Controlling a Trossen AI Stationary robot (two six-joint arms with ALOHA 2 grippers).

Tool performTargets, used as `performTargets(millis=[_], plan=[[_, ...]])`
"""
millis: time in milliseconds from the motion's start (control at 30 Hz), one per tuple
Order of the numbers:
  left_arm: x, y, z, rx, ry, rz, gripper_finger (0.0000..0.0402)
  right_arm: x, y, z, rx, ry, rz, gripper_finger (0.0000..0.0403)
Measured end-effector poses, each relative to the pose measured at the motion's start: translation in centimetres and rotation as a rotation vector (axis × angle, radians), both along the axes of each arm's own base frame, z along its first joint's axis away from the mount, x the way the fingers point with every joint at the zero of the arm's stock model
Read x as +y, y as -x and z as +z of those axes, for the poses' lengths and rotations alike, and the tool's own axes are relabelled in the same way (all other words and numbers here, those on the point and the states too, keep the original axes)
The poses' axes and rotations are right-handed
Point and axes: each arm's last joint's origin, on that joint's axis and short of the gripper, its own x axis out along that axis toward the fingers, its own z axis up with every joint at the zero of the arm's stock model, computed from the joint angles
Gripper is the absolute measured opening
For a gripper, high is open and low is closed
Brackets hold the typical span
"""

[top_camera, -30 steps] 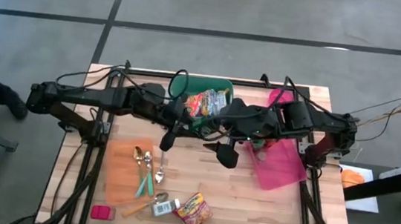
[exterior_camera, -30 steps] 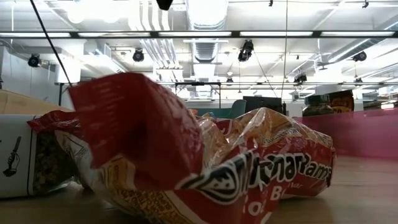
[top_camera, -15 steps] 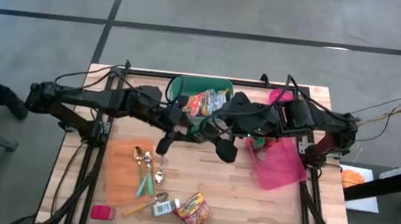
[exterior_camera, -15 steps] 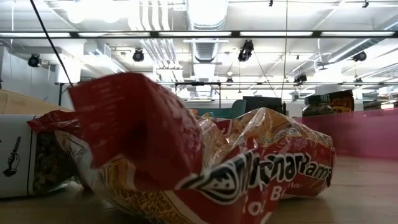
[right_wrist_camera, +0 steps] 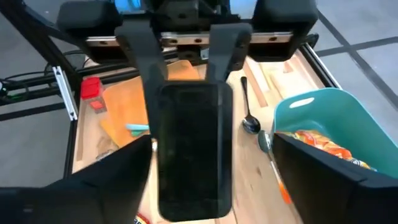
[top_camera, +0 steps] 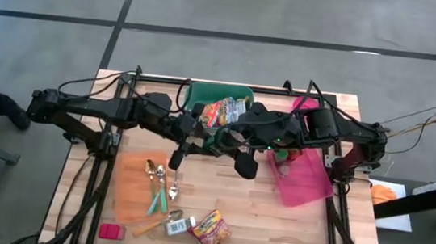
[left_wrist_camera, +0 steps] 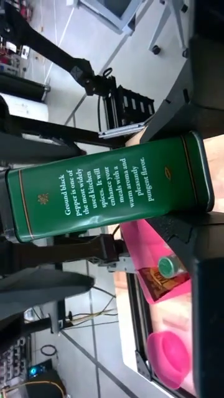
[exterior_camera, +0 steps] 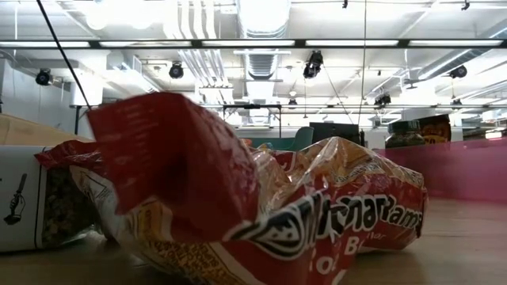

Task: Pick & Place Food Item
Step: Put the green spice can into the pink bin

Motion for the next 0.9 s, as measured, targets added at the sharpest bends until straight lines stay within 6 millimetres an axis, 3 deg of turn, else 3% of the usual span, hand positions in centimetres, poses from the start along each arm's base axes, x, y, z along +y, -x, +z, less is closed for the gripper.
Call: performTargets(millis=[400,467,700,900], plan=[[0.1,0.0,0.0,0.014,0.074,0.021,0.013,0.1,0.0,0.1,-0.005,-0.01,0.019,0.0118],[0.1,0.0,0.1,0.015,0.087,0.025,0.0146,0.1,0.0,0.1,-0.005,-0.008,0.02,0.0118],[0.2,0.0,0.0,0.049,0.206,0.06,0.0276,0.1,0.2,0.2,0.001,-0.002,0.028,0.0118],[0.2,0.5,0.5,0.052,0.271,0.074,0.033,-0.2,1.1,0.0,0.052,-0.035,-0.01,0.0118]])
